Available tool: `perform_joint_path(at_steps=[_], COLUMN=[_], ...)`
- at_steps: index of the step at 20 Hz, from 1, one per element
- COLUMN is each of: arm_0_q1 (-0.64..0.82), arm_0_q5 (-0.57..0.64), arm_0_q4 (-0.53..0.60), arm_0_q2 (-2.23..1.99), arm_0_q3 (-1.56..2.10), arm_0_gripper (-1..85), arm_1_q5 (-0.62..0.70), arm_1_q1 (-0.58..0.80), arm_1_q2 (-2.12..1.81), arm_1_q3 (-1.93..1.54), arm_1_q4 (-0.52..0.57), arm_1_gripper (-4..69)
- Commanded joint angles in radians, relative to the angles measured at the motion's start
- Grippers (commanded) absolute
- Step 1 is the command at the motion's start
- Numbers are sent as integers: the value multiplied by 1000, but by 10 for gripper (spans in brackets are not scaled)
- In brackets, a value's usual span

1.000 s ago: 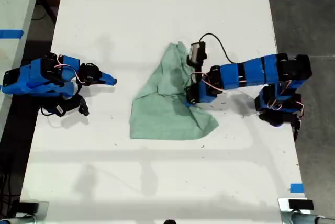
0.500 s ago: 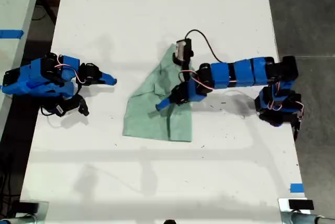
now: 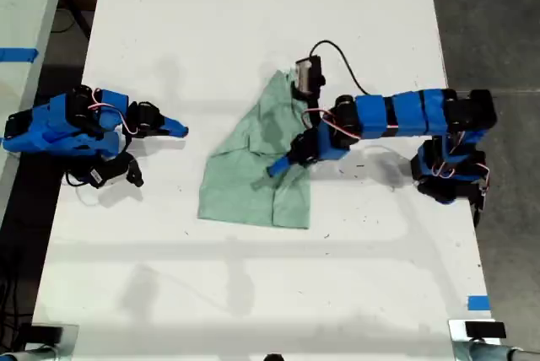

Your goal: Fold t shirt

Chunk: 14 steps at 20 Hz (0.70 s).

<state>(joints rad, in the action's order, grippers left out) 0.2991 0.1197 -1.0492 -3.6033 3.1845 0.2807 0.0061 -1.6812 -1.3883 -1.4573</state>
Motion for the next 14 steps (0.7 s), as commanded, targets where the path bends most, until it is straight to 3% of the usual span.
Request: perform_joint_path(at_steps=[1, 2, 3, 6, 10, 13, 14], arm_0_q1=[14, 14, 14, 15, 14, 14, 12], arm_0_q5=[-8, -8, -8, -8, -8, -9, -9], arm_0_q4=[-2, -2, -2, -2, -2, -2, -2], arm_0_q2=[-5, -5, -5, -5, -5, -5, -5], arm_0_q3=[2, 2, 2, 2, 2, 2, 2], arm_0_gripper=[-3, -3, -3, -3, -3, -3, -3], arm_1_q5=[-52, -57, -97, -95, -64, -71, -135], arm_1_q1=[21, 34, 46, 72, 91, 124, 117], arm_1_q2=[-331, -486, -653, -1088, -1468, -1836, -1813], arm_1_q3=[-291, -488, -681, -1137, -1486, -1729, -1727], arm_1_q4=[67, 156, 232, 350, 380, 250, 202], arm_1_gripper=[296, 180, -5, -4, -4, -4, -4])
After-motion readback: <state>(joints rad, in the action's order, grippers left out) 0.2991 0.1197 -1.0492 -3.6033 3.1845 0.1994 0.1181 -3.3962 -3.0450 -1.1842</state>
